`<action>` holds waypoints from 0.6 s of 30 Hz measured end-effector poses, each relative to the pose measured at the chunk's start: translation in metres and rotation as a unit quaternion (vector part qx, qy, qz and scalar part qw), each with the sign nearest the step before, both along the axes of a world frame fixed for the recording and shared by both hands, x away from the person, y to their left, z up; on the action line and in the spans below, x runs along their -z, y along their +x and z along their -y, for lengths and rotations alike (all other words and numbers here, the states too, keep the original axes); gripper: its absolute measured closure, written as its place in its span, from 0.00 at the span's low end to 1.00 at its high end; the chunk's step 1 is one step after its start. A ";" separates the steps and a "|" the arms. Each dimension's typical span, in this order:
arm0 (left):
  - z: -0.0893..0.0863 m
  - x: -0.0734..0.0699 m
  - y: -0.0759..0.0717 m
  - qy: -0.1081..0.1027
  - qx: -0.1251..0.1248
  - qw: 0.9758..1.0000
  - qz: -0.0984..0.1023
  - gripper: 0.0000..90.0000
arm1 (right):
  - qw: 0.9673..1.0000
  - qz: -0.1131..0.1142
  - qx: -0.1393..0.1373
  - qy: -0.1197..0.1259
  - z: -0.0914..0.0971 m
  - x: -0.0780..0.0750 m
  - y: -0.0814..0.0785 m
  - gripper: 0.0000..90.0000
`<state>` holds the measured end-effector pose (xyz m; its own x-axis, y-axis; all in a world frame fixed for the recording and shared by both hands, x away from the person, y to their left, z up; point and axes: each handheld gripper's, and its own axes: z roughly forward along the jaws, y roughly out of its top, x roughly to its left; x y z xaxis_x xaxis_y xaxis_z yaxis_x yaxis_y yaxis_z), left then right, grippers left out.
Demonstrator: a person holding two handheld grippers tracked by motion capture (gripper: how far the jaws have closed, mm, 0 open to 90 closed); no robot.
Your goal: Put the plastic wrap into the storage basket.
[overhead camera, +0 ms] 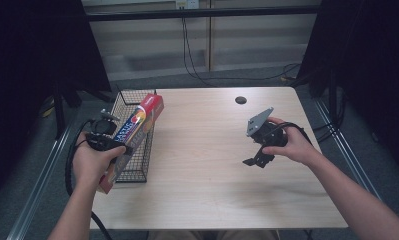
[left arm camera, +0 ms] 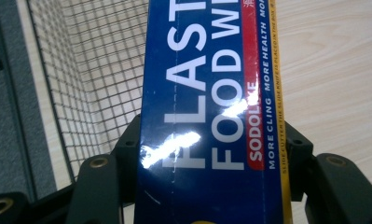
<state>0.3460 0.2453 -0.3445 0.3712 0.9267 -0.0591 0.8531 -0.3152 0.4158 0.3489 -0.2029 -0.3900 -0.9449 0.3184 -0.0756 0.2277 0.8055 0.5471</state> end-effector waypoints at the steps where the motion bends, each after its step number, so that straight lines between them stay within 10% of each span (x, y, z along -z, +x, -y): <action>1: -0.002 0.001 0.000 0.002 -0.003 1.000 -0.003 0.47 | 1.000 -0.001 0.001 0.001 0.000 0.000 0.000 0.00; 18: -0.017 0.022 -0.001 -0.002 -0.098 0.995 -0.023 0.47 | 1.000 0.000 0.010 0.004 0.001 0.000 -0.001 0.00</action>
<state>0.3454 0.2622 -0.3661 0.1808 0.9806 -0.0757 0.9164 -0.1400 0.3750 0.3478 -0.2037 -0.3904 -0.9386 0.3372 -0.0728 0.2431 0.7963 0.5539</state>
